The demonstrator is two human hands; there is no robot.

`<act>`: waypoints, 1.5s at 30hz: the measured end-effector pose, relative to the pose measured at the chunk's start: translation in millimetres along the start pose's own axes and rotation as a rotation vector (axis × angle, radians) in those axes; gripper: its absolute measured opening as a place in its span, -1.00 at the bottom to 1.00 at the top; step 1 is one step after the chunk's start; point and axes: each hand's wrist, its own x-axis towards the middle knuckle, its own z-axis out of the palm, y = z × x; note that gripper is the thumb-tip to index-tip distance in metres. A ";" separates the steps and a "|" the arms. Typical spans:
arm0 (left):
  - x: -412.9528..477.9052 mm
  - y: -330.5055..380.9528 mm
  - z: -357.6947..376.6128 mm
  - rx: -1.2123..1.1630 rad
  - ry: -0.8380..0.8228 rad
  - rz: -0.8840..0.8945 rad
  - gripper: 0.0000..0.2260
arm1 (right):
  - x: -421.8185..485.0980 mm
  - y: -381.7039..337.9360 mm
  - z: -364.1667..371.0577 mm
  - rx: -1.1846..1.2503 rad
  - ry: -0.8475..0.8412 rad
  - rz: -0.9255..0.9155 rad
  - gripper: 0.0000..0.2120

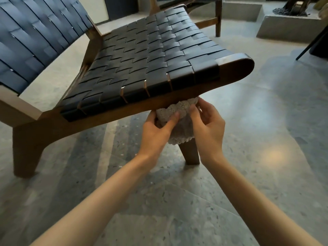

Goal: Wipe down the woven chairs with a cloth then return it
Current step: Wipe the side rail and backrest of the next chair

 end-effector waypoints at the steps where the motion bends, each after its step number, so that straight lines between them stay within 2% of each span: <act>1: 3.0 -0.7 1.7 0.021 0.014 0.022 -0.55 | 1.8 3.2 -1.7 -0.022 -0.025 -0.030 -0.71; 5: 10.2 -17.0 3.9 0.151 -0.007 0.118 -0.56 | 5.0 23.1 -10.1 -0.106 -0.082 -0.163 -0.67; 7: 12.3 -34.7 5.3 0.218 -0.024 0.123 -0.54 | 1.8 40.5 -15.9 -0.137 -0.099 -0.155 -0.67; 14: 13.9 -118.7 28.4 0.440 -0.143 0.010 -0.57 | -13.3 119.5 -50.4 -0.340 -0.152 0.177 -0.65; 18: 10.4 -150.0 39.7 0.497 -0.217 -0.128 -0.56 | -12.4 145.3 -57.0 -0.408 -0.193 0.350 -0.64; 24: 9.1 -165.2 41.1 0.493 -0.265 -0.218 -0.61 | -20.9 153.7 -61.4 -0.295 -0.240 0.535 -0.66; 26: 5.8 -166.0 39.3 0.458 -0.228 -0.235 -0.62 | -23.4 150.1 -60.5 -0.274 -0.213 0.509 -0.66; 30: -6.1 -152.0 39.5 0.326 -0.051 -0.229 -0.57 | -26.9 135.0 -56.0 -0.295 -0.143 0.353 -0.67; 38: -11.9 -64.1 26.6 0.118 0.236 0.051 -0.60 | -4.9 47.9 -30.0 -0.197 -0.075 0.049 -0.65; 45: -7.3 -10.1 18.7 -0.051 0.351 0.100 -0.62 | 5.4 -0.7 -10.3 -0.154 -0.028 -0.069 -0.73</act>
